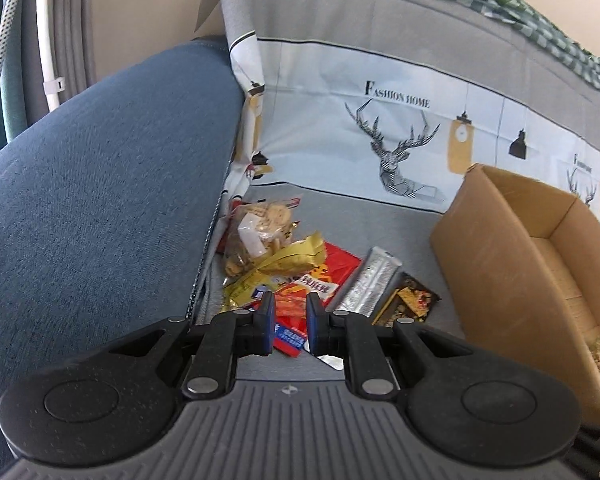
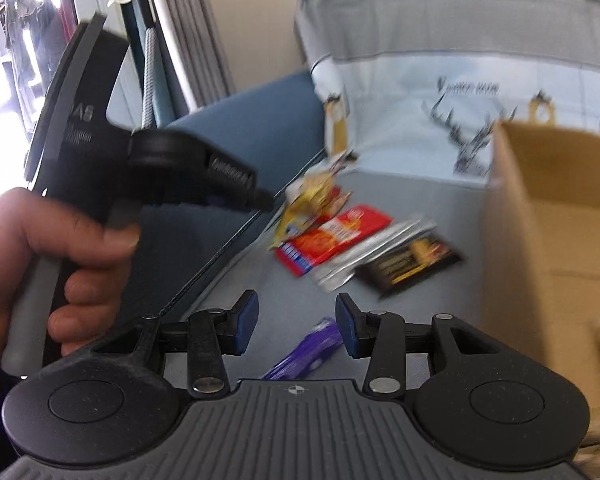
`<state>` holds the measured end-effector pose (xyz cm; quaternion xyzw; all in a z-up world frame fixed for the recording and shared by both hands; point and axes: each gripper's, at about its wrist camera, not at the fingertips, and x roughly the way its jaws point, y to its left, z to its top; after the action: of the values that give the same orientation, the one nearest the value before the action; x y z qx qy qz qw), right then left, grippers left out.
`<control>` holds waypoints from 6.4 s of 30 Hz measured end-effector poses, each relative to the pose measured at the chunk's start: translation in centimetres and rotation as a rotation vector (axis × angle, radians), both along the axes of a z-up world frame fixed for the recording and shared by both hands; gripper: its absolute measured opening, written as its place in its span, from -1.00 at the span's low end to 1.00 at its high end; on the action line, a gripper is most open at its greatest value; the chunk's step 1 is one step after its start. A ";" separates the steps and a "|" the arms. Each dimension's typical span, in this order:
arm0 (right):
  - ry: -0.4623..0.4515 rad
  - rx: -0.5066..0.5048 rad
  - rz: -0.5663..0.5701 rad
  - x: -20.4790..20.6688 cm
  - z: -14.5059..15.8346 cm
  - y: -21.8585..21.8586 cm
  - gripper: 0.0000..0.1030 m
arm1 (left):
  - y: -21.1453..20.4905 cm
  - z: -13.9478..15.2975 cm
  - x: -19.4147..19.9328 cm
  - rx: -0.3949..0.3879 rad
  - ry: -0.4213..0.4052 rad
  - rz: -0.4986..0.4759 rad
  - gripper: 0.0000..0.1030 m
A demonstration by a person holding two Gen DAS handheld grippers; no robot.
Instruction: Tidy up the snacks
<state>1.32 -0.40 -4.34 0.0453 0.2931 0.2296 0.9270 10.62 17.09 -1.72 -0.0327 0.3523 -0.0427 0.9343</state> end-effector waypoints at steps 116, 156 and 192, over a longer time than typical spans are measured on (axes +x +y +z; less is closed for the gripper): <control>0.233 -0.180 0.049 2.9 -5.8 0.5 -0.31 | -4.7 -5.9 7.5 0.206 -0.002 -0.024 -0.17; 0.161 -0.206 0.090 0.6 -5.3 0.3 -0.37 | 0.8 -5.9 -0.1 -0.107 0.424 0.082 -0.58; -0.173 -0.034 -0.011 -1.8 2.5 -3.5 -0.52 | -2.0 2.7 -3.2 -0.133 0.004 0.103 -0.81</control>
<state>-0.46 -3.89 -1.82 0.0112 0.2155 0.2227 0.9507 7.43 15.13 0.97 -0.1128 0.3485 -0.0178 0.9303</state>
